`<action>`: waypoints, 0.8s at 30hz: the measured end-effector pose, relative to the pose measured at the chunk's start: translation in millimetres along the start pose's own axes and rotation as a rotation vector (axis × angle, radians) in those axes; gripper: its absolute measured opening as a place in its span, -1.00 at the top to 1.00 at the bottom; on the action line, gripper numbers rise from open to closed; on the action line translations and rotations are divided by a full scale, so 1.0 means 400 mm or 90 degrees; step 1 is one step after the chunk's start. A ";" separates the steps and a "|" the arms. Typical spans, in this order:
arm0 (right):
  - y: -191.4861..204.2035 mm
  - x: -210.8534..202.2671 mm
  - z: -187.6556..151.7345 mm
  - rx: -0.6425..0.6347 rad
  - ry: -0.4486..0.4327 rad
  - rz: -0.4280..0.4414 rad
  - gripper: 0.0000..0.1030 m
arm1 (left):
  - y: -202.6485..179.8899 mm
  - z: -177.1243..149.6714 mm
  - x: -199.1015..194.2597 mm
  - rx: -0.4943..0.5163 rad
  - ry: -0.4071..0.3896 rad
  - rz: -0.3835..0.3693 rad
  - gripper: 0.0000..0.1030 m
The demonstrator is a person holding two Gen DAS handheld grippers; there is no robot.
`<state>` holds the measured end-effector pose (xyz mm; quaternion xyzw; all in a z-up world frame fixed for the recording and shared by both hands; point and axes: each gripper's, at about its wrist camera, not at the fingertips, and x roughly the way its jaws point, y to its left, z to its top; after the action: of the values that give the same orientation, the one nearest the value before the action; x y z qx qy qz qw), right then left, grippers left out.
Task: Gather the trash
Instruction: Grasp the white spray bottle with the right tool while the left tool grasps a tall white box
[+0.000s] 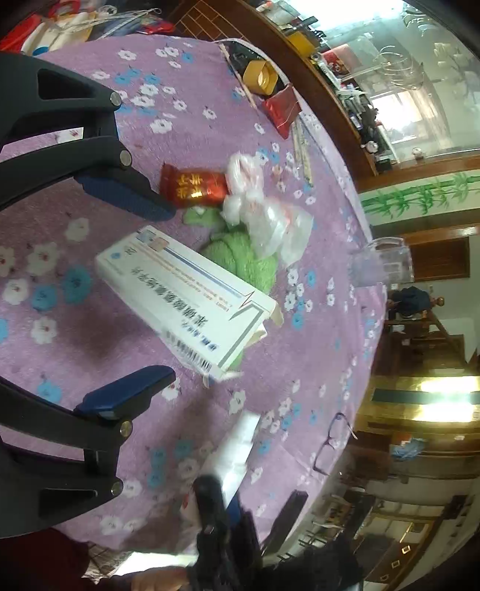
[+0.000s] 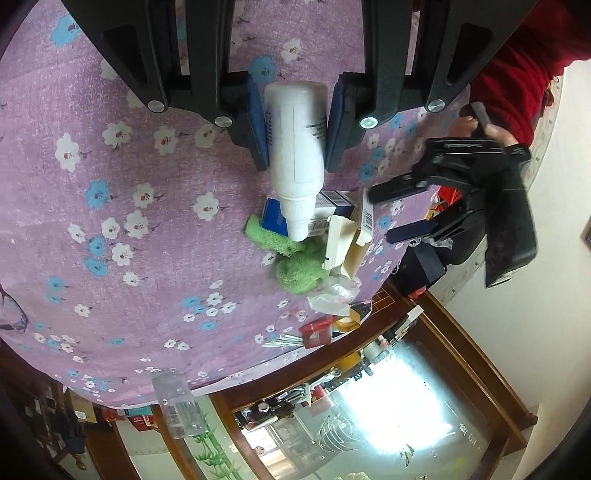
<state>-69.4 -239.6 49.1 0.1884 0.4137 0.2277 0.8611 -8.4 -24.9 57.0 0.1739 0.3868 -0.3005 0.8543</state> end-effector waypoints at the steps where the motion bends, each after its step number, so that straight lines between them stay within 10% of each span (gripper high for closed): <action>1: -0.001 0.000 -0.003 0.000 0.001 0.003 0.36 | 0.009 0.003 0.011 -0.009 -0.001 -0.007 -0.53; 4: -0.002 0.001 -0.010 0.002 0.002 0.007 0.36 | 0.042 0.017 0.029 -0.062 -0.008 -0.039 -0.53; 8: 0.003 -0.003 -0.021 0.001 0.002 0.013 0.36 | 0.065 0.019 0.052 -0.125 -0.009 -0.080 -0.02; 24: 0.041 0.001 -0.031 -0.018 -0.010 -0.002 0.36 | 0.122 -0.008 0.039 -0.251 -0.041 0.003 0.76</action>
<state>-82.8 -224.1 49.9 0.1772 0.4043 0.2306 0.8671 29.6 7.8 46.4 -0.0057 0.4102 -0.2222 0.8845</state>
